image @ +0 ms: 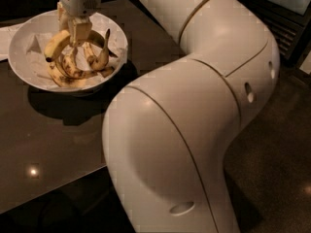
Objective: Pick banana from white bowl
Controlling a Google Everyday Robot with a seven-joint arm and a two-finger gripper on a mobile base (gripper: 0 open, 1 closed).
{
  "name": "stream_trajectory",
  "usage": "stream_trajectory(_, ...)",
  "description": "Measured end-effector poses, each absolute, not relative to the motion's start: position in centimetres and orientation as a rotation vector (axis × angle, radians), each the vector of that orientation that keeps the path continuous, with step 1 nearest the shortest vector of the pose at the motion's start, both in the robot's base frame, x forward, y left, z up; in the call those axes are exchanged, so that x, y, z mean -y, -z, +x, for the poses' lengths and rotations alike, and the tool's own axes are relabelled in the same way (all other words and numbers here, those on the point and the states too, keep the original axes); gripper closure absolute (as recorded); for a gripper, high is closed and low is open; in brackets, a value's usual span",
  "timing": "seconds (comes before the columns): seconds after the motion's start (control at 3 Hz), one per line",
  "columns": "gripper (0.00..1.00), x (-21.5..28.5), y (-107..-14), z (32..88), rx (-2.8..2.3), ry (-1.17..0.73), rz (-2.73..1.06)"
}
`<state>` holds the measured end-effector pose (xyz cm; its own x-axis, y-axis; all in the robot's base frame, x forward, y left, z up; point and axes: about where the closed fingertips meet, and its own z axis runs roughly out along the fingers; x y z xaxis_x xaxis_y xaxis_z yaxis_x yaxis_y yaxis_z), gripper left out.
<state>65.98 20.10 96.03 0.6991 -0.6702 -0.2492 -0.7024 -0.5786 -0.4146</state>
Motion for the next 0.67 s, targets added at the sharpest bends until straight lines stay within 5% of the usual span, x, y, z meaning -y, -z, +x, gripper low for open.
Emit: stream_trajectory(0.67, 1.00, -20.9, -98.6, 65.8, -1.024, 0.010, -2.515)
